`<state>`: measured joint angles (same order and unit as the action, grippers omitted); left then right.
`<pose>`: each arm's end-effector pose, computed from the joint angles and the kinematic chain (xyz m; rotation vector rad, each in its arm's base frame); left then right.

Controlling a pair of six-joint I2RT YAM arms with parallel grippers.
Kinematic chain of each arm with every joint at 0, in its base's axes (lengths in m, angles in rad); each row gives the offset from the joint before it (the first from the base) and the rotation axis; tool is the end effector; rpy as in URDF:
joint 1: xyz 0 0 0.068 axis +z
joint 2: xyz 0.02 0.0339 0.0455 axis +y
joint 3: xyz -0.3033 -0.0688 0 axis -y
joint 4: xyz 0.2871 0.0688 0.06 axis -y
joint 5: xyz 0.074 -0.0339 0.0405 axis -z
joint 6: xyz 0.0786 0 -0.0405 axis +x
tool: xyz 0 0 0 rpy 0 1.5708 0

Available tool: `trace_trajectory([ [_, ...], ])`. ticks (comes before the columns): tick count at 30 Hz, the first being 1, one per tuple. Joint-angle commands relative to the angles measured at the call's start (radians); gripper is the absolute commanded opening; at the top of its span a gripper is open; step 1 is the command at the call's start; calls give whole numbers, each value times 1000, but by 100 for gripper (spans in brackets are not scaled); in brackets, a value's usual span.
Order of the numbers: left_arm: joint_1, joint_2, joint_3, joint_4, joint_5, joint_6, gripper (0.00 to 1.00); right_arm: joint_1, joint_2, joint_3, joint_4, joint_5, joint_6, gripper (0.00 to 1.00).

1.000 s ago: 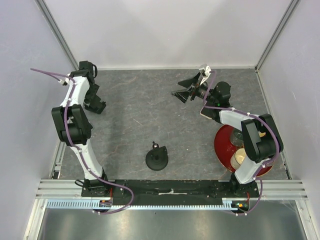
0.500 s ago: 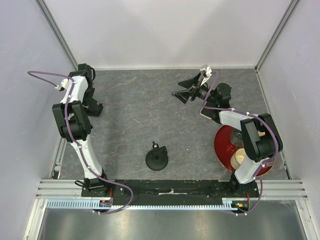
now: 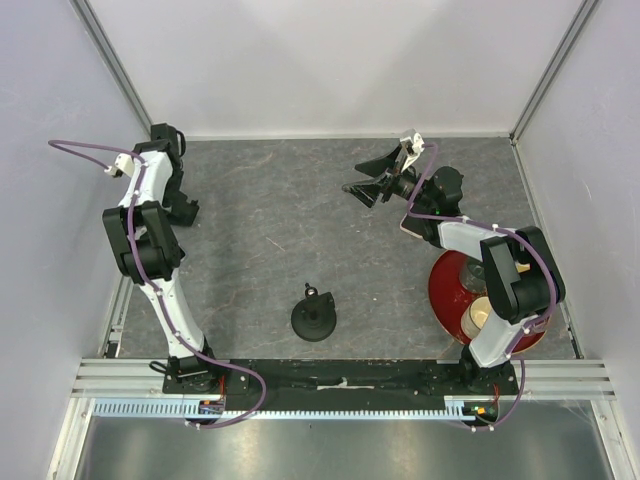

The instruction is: Place the phone on the phone stand

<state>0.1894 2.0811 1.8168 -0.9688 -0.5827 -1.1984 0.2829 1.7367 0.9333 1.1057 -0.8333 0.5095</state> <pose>0.4900 0.1380 0.2293 -1.7206 1.8656 0.4565 0.4002 0.1769 0.2854 -0.6121 1.3408 1.1782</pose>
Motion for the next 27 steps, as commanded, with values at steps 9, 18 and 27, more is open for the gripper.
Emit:
trace_trajectory([
  [9, 4, 40, 33, 65, -25, 16, 58, -7, 11, -7, 95, -26, 23, 98],
  [18, 4, -9, 18, 64, 27, 69, 92, -8, 17, -8, 123, -35, 44, 97],
  [27, 4, -248, -161, 105, 28, 377, 95, -10, 12, -10, 121, -40, 44, 97],
])
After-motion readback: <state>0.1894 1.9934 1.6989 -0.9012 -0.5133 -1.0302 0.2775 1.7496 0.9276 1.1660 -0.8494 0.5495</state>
